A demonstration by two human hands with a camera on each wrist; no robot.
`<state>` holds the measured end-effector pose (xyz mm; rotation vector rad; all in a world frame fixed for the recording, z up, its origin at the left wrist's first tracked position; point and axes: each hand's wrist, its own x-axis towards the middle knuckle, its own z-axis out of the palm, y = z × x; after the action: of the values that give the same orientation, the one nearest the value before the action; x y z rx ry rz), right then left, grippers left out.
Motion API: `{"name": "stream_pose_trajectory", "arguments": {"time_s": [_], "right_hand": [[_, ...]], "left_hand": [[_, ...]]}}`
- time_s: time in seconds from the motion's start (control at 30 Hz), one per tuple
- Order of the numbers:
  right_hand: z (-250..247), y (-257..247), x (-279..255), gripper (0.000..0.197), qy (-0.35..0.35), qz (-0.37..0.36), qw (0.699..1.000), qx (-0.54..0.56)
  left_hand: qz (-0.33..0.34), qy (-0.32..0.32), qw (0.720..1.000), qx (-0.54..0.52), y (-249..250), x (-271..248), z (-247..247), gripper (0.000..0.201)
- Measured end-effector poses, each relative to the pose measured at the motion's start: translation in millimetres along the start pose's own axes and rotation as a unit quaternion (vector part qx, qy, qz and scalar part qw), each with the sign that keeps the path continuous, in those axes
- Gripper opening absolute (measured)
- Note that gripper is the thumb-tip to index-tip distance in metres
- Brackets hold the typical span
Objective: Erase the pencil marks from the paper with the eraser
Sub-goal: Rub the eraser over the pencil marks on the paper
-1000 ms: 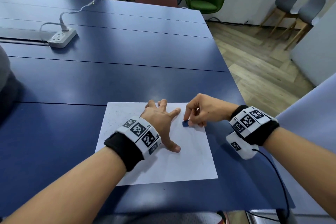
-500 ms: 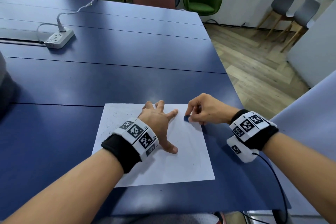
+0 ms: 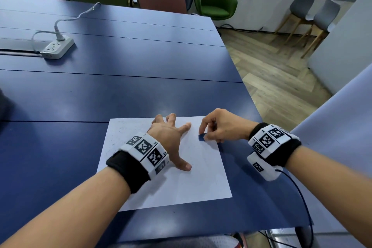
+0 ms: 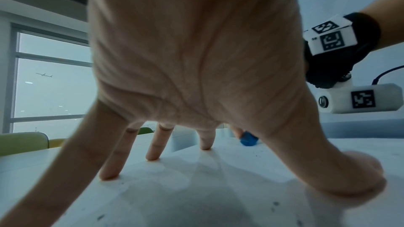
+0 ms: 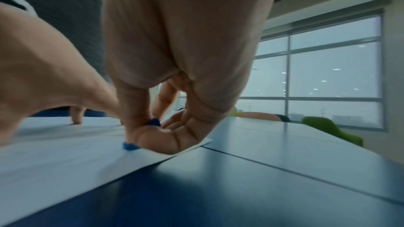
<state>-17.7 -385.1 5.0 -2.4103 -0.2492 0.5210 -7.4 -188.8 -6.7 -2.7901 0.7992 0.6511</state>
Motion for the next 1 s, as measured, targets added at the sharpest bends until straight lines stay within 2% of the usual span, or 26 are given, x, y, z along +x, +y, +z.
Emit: {"name": "stream_pose_trajectory", "arguments": {"time_s": [0.07, 0.1, 0.2, 0.23, 0.4, 0.43, 0.57, 0.73, 0.77, 0.87, 0.9, 1.0], "right_hand": [[1, 6, 0, 0.009, 0.043, 0.007, 0.999, 0.019], [3, 7, -3, 0.009, 0.032, 0.006, 0.999, 0.020], [7, 1, -14, 0.009, -0.065, 0.004, 0.998, 0.010], [5, 1, -14, 0.009, -0.070, 0.008, 0.998, 0.003], [3, 12, -8, 0.009, 0.056, 0.033, 0.998, 0.024], [5, 13, -11, 0.009, 0.052, 0.032, 0.998, 0.017], [5, 1, -19, 0.007, -0.051, 0.030, 0.998, -0.015], [3, 7, -12, 0.007, 0.056, 0.046, 0.997, -0.003], [5, 8, -15, 0.006, 0.045, 0.042, 0.998, -0.011], [5, 1, -25, 0.006, -0.063, 0.040, 0.997, -0.036], [2, -2, -24, 0.006, -0.077, 0.040, 0.995, -0.045], [-4, -4, -6, 0.005, -0.003, 0.034, 0.998, -0.051]], "left_hand": [[0.000, 0.004, 1.000, 0.000, 0, 0, 1, 0.125], [0.002, 0.006, 1.000, 0.001, 0, 0, 1, 0.125], [0.004, 0.004, 1.000, 0.000, 0, 0, 1, 0.126], [0.003, 0.003, 1.000, -0.002, 0, -1, 1, 0.126], [0.003, 0.008, 1.000, 0.000, 0, 0, 1, 0.126], [0.002, 0.008, 1.000, 0.001, 0, 0, 1, 0.126], [0.000, 0.005, 1.000, 0.002, 1, 0, 1, 0.127], [-0.001, 0.006, 1.000, 0.002, 1, 0, 1, 0.127], [0.000, 0.007, 1.000, 0.005, 1, 0, 1, 0.127], [-0.001, 0.006, 1.000, 0.008, 1, 0, 2, 0.127], [-0.003, 0.005, 1.000, 0.009, 2, 0, 1, 0.127], [-0.004, 0.004, 1.000, 0.009, 2, 1, 1, 0.126]]}}
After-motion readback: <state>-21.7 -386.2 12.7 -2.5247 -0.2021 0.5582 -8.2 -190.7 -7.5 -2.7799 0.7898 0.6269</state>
